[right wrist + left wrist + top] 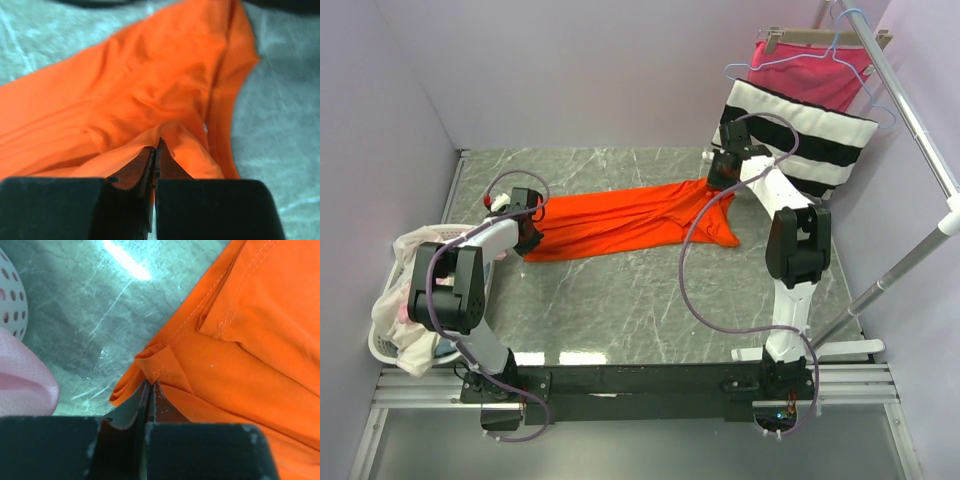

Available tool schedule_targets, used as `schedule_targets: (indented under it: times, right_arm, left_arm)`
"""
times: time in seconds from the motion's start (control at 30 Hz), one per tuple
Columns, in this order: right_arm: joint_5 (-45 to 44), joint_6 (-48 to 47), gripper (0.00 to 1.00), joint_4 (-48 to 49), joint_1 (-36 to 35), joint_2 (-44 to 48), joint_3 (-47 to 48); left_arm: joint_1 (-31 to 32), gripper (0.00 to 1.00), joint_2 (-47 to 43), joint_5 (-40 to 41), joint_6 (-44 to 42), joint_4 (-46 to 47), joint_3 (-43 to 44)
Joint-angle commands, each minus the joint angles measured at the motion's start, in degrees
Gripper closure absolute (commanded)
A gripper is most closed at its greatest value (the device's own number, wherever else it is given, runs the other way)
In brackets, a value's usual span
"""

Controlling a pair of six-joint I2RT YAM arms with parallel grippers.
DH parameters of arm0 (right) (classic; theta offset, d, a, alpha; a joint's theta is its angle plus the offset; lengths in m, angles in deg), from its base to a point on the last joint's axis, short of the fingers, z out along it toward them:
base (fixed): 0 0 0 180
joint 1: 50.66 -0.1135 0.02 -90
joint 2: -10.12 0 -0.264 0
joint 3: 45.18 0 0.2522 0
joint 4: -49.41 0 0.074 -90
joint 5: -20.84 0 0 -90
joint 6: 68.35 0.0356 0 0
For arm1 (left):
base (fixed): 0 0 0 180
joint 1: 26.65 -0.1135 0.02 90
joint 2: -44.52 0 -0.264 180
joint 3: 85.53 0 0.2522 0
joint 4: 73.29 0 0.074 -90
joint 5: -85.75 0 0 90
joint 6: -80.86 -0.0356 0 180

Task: Fold and stack the t-shirts
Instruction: Fold the other side of the tshirt into a rectangle

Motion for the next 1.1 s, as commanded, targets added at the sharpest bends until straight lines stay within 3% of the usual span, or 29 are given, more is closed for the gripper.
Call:
schedule_targets:
  times: [0.0,0.03,0.13,0.17,0.23,0.27,0.37,0.57,0.73,0.87,1.07]
  right_arm:
    - [2.07,-1.94,1.0,-1.32,0.2,-3.76,7.74]
    - [2.51,-2.03,1.0,-0.98,0.2,-4.47,8.45]
    - [4.97,-2.29,0.82,0.78,0.2,-6.94,11.0]
    - [4.8,-1.86,0.74,1.48,0.2,-7.29,11.27]
    - [3.66,-1.85,0.42,2.27,0.2,-7.65,12.24]
    - [2.96,-1.68,0.41,2.37,0.2,-7.3,12.07]
    - [0.75,-2.03,0.36,4.03,0.03,-1.52,8.04]
    - [1.64,-0.71,0.34,4.04,0.02,5.01,-2.78]
    - [0.84,-0.09,0.36,6.22,0.02,7.99,-12.88]
    - [0.41,-0.36,0.39,6.32,0.02,8.09,-15.71]
    - [-8.91,-0.53,0.35,4.82,-0.06,10.97,-20.36]
  left_arm:
    - [-0.42,0.94,-1.42,-0.64,-1.25,-0.49,-0.11]
    - [-0.42,0.93,-0.72,-0.82,-1.33,-0.13,0.24]
    - [-0.5,0.87,0.6,-1.26,-1.86,1.45,1.82]
    - [-0.59,0.78,0.87,-1.26,-1.95,2.32,2.26]
    - [-0.59,0.68,1.05,-1.96,-2.82,3.47,3.49]
    - [-0.68,0.48,1.13,-1.7,-3.18,3.56,4.19]
    - [-0.68,0.09,0.43,0.13,-3.53,1.81,6.83]
    - [-0.68,0.07,-3.17,-4.06,-4.94,3.56,7.63]
    - [-0.42,0.1,-4.23,-17.5,-6.52,10.91,5.79]
    - [0.11,0.11,-1.95,-27.35,-6.96,16.11,5.08]
    - [1.95,0.13,3.77,-28.51,-7.4,15.69,7.19]
